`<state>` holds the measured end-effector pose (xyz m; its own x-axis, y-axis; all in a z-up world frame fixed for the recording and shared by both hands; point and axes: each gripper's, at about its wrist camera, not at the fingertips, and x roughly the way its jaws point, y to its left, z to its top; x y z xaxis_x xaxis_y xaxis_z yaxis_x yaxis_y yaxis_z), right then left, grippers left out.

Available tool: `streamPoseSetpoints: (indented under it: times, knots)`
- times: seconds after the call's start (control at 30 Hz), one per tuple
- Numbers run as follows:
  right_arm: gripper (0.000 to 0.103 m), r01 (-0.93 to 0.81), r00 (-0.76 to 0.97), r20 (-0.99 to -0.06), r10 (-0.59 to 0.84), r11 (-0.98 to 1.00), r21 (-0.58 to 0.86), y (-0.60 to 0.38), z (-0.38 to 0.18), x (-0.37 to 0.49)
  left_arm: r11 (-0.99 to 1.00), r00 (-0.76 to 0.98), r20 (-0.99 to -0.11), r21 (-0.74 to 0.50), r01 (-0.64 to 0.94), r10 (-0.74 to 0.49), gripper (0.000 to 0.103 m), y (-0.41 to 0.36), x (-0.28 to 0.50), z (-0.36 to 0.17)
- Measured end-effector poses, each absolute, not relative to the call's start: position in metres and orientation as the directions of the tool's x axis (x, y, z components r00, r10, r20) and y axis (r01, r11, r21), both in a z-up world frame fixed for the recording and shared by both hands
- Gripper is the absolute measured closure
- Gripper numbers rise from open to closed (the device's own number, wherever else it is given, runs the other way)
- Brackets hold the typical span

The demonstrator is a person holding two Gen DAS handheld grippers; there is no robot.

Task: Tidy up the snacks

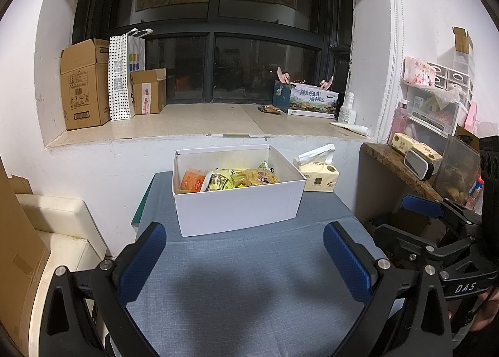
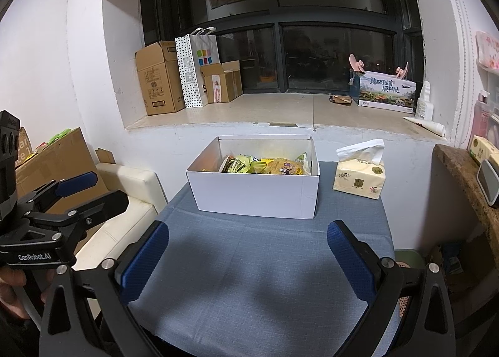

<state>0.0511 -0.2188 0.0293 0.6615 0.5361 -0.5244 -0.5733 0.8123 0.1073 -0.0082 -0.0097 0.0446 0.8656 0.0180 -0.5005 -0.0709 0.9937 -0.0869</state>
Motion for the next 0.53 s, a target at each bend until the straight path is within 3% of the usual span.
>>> streamPoseSetpoints:
  times: [0.53]
  knots:
    - [0.000,-0.576,0.658,-0.528,0.537,0.811,0.106,-0.2175,0.0287,0.0501,0.994,0.865,-0.501,-0.088,-0.069,0.015,0.000,-0.0095,-0.0074,0.0434]
